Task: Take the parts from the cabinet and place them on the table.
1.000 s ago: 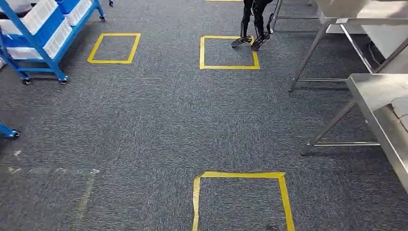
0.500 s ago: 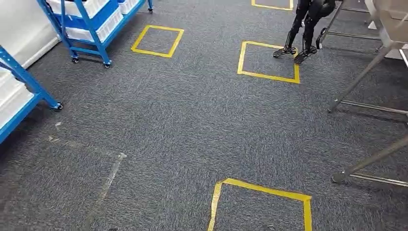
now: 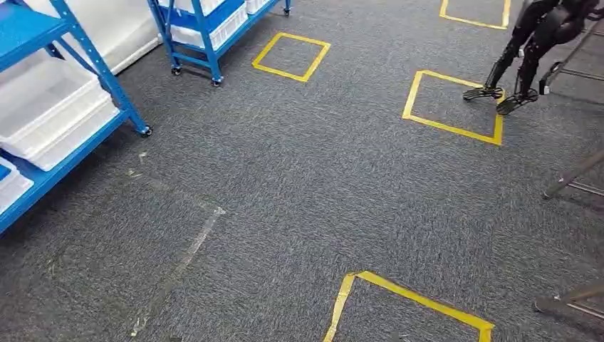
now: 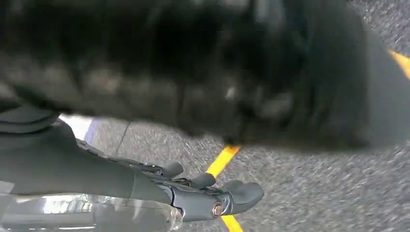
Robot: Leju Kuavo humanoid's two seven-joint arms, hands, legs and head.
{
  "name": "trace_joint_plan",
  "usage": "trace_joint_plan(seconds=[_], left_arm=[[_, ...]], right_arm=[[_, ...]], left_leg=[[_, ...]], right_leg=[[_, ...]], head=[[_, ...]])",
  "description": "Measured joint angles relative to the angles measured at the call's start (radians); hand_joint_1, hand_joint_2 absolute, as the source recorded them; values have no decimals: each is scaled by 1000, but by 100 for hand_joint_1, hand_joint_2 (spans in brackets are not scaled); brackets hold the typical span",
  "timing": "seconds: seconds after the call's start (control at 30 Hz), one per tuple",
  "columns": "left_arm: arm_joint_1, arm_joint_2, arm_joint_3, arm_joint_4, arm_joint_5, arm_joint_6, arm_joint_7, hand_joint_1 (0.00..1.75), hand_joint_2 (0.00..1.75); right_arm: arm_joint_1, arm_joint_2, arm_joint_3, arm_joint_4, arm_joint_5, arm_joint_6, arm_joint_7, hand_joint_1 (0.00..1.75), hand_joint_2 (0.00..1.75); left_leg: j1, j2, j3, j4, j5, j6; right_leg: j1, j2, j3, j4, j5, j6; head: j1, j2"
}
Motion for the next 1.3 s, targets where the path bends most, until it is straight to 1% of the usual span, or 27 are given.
trace_joint_plan(seconds=[0.03,0.13,0.2,0.27,0.3,0.33,0.37,0.43,0.47,0.5,0.6,0.63,0.67,0.7,0.73,0.8,0.83,0.87,0.93,0.97,1.0,1.07,1.1,1.17,1.23,1.27,1.3], left_arm=[[0,-1,0,0,0,1,0,0,0],[5,1,0,0,0,3,0,0,0],[6,0,0,0,0,3,0,0,0],[1,0,0,0,1,3,0,0,0],[0,0,0,0,1,3,0,0,0],[0,0,0,0,2,1,0,0,0],[0,0,0,0,2,-1,0,0,0],[1,0,0,0,8,-13,2,0,0],[1,-1,0,0,12,-18,3,0,0],[-1,0,0,0,18,-21,4,0,0],[3,-1,0,0,42,-34,22,0,0],[8,-1,0,0,45,-36,26,0,0],[12,-2,0,0,50,-37,29,0,0],[12,-4,0,0,52,-41,32,0,0],[8,-5,0,0,52,-40,33,0,0],[1,-7,0,0,52,-37,39,0,0],[1,-8,0,0,53,-32,42,0,0],[2,-8,0,0,53,-27,45,0,0],[5,-8,0,0,53,-14,54,0,0],[4,-8,0,0,53,-8,58,0,0],[0,-7,0,0,51,8,66,0,0],[-7,-6,-1,0,51,23,72,0,0],[-3,-5,-1,0,52,27,75,0,0],[5,-5,-3,2,53,32,76,0,0],[12,-7,-4,2,53,32,76,0,0],[8,-7,-4,2,54,32,76,0,0],[4,-7,-4,2,55,32,76,0,0]], right_arm=[[-1,0,0,0,0,0,0,0,0],[-6,1,0,0,0,0,0,0,0],[-7,2,0,0,0,0,0,0,0],[-3,2,0,0,0,1,0,0,0],[0,2,1,0,1,1,0,0,0],[4,2,0,1,2,2,0,0,0],[4,2,0,1,4,2,0,0,0],[1,2,0,2,8,3,0,0,0],[0,2,0,2,10,4,0,0,0],[2,2,1,3,13,7,0,0,0],[-2,2,1,3,23,9,0,0,0],[-2,2,1,4,26,13,0,0,0],[-3,2,1,4,26,14,0,0,175],[-2,1,1,4,28,14,0,0,175],[0,1,1,4,28,14,0,0,175],[3,0,1,4,31,18,0,0,175],[3,0,1,4,31,18,0,0,175],[3,0,1,4,31,19,0,0,175],[2,1,1,4,34,19,0,0,175],[1,2,1,4,34,19,0,0,175],[1,3,1,4,34,20,0,0,175],[0,3,1,4,31,23,0,0,175],[-3,3,1,4,30,24,0,0,0],[-8,4,1,3,27,24,0,0,0],[-10,2,0,3,27,23,0,0,0],[-9,2,0,3,26,23,0,0,0],[-5,2,0,3,26,24,0,0,0]], left_leg=[[-1,-12,-3,5,-4,16],[-1,-44,-2,-9,4,42],[0,-60,-1,-13,7,58],[-1,-85,-5,-14,9,61],[-3,-101,-6,-12,8,63],[-5,-118,-5,-9,8,63],[-5,-135,-5,-6,6,63],[-2,-168,-4,5,1,56],[1,-182,-6,12,-4,51],[-5,-194,-18,23,-7,43],[5,-230,-32,23,4,31],[5,-243,-35,23,4,25],[4,-204,-43,40,-10,24],[-3,-134,-60,82,-40,19],[-3,-96,-97,162,-83,15],[-2,-70,-162,307,-142,14],[-2,-69,-172,338,-148,17],[-4,-69,-160,322,-133,22],[-15,-60,-70,173,-58,42],[-31,-23,-13,77,-22,58],[-43,26,14,18,-30,67],[-50,11,18,3,-25,75],[-51,-2,10,0,-24,77],[-43,-28,32,-38,-13,87],[-29,-48,60,-65,1,84],[-27,-60,60,-64,4,90],[-27,-75,60,-64,3,91]], right_leg=[[3,-4,0,-1,0,5],[-3,-26,3,-4,-8,18],[-10,76,-28,77,-69,15],[-7,112,-112,250,-141,14],[-6,118,-146,315,-155,14],[-6,120,-159,333,-145,13],[-6,121,-152,300,-110,11],[-12,137,-88,139,-7,10],[-18,167,-61,63,17,11],[-22,217,-52,47,2,15],[-12,187,-51,55,-2,9],[-15,172,-48,50,2,1],[-17,156,-44,45,5,-8],[-15,145,-43,41,8,-15],[-10,128,-44,39,9,-20],[-6,95,-47,39,10,-21],[-3,78,-47,39,10,-21],[-1,62,-47,39,9,-21],[1,35,-41,39,6,-22],[1,22,-36,36,4,-21],[0,8,-33,31,4,-21],[5,-18,-33,27,5,-11],[5,-35,-28,22,4,-8],[6,-48,-3,0,7,2],[2,78,-36,76,-37,9],[1,107,-78,161,-77,10],[0,116,-126,249,-109,12]], head=[[1,0],[2,0],[11,0],[15,0],[15,0],[15,0],[14,0],[14,0],[15,0],[16,0],[14,0],[13,0],[13,0],[3,0],[0,0],[-1,0],[-1,0],[0,0],[0,0],[0,0],[0,0],[0,0],[-2,0],[-2,0],[2,0],[6,0],[8,0]])
